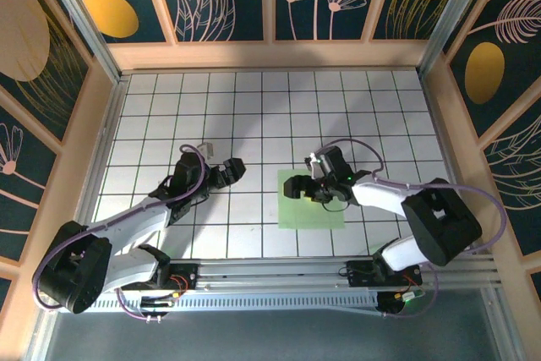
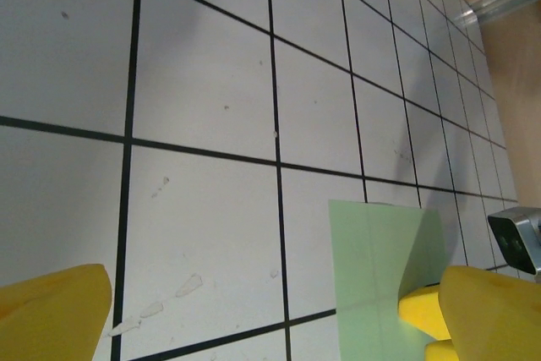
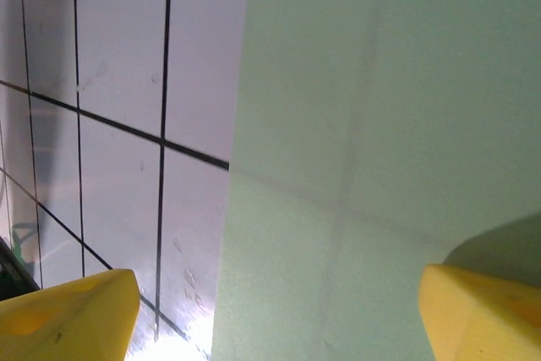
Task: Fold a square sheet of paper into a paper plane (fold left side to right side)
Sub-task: Move the square sheet of paper to the center of the table.
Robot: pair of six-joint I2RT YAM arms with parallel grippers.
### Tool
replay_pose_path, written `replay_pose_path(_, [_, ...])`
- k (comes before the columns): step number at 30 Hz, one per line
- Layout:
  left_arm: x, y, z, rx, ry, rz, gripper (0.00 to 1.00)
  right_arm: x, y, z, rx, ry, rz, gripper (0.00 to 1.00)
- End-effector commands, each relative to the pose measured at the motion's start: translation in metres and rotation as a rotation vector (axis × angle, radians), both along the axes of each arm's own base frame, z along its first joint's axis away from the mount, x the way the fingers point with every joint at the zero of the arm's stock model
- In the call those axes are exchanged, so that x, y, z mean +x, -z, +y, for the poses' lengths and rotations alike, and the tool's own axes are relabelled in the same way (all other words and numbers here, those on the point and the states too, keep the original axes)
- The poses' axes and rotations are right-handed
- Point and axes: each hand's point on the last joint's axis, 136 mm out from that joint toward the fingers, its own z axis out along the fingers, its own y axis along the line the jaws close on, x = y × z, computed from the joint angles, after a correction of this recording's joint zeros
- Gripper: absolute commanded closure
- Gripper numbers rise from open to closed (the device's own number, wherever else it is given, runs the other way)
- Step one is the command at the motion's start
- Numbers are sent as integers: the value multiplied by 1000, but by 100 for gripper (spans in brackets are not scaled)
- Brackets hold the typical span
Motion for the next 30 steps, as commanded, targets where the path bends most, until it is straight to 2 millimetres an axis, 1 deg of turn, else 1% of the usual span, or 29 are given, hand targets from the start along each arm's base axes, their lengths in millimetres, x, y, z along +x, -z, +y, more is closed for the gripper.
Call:
replay_pose_path(1, [6,-19,3,17,-27,-45,1,15,10,9,-17,35,-5,13])
replay_pose_path(5, [6,-26,7,20,-42,-62,1,33,11,29,9,47,-11,13])
replay_pose_path(9, [6,-28,8,20,-49,-60,1,46,15,51,10,33,-12,16])
replay_pose_path(12, [6,-26,9,22,-54,-51,1,51,19,64,10,18,-17,16])
replay_pose_path(15, [6,-24,9,29,-54,-45,1,51,24,77,1,-14,-21,17])
replay_pose_path(18, [6,-21,8,31,-53,-34,1,50,23,87,-2,-48,-31,17])
replay_pose_path(19, [6,-21,8,30,-51,-32,1,51,21,89,3,-54,-39,17])
replay_pose_path(21, [7,-19,7,29,-51,-25,1,55,9,94,21,-58,-63,17])
replay_pose_path(23, [7,-17,6,27,-51,-17,1,62,-9,97,42,-59,-100,17])
replay_pose_path(25, [7,-14,5,27,-48,-7,3,67,-25,97,57,-56,-134,15])
replay_pose_path(27, [6,-11,2,24,-33,7,6,74,-38,91,59,-39,-166,13])
replay_pose_path(30, [5,-5,-5,13,2,37,10,85,-46,71,15,8,-203,9])
